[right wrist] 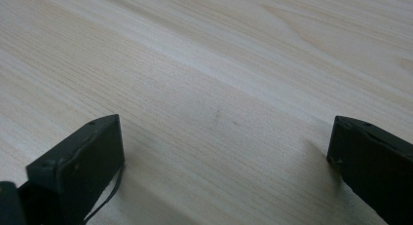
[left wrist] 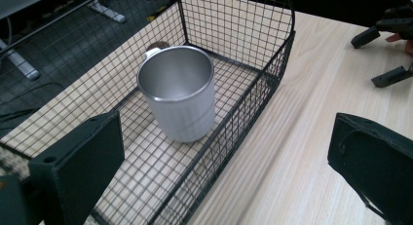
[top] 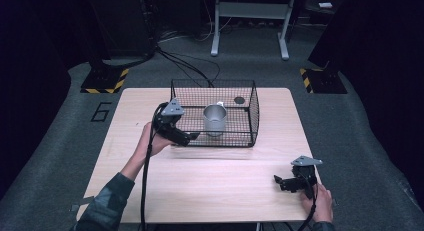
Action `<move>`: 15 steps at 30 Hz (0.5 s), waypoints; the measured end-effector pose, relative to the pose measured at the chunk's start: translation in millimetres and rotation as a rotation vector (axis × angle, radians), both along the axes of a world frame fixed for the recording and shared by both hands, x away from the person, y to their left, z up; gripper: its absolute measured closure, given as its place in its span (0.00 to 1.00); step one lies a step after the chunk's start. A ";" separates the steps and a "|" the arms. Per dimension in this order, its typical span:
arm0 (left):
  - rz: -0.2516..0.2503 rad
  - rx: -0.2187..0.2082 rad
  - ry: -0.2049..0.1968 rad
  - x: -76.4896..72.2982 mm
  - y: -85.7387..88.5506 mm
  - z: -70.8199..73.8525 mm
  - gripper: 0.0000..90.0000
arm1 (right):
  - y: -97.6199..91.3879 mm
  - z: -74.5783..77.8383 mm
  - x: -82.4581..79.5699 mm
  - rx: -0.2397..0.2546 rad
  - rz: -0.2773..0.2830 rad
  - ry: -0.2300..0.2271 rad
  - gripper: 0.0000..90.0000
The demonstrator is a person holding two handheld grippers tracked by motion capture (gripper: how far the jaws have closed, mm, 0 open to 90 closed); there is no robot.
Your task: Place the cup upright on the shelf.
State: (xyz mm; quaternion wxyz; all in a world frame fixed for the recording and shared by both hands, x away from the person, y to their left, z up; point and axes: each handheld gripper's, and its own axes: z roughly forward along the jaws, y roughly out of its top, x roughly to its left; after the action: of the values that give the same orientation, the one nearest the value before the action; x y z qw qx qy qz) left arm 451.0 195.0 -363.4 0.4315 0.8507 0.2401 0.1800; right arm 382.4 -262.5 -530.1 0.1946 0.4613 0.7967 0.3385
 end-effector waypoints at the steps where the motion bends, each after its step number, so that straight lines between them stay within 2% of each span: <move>1: 0.000 0.000 0.000 0.0 0.0 0.0 0.00 | 0.0 0.0 0.0 0.000 0.000 0.000 0.00; 2: 0.004 0.001 -0.010 -3.7 3.9 -1.6 0.00 | 0.0 0.0 0.0 0.000 0.000 0.000 0.00; 7: 0.030 -0.019 0.000 -21.9 25.2 -14.6 0.00 | 0.0 0.0 0.0 0.000 0.000 0.000 0.00; 11: 0.059 0.018 0.017 -36.4 40.3 -31.8 0.00 | 0.0 0.0 0.0 0.000 0.000 0.000 0.00; 14: 0.101 0.025 0.041 -47.8 57.7 -51.1 0.00 | 0.1 0.1 -0.1 -0.001 0.000 0.002 0.00; 15: 0.101 0.025 0.041 -47.8 57.7 -51.1 0.00 | 0.1 0.1 -0.1 -0.001 0.000 0.002 0.00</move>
State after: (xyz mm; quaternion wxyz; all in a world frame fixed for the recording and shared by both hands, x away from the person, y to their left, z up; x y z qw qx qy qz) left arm 403.2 252.7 -414.5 0.4062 0.8464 0.2893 0.1869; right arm 382.3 -262.5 -530.0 0.1939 0.4617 0.7970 0.3377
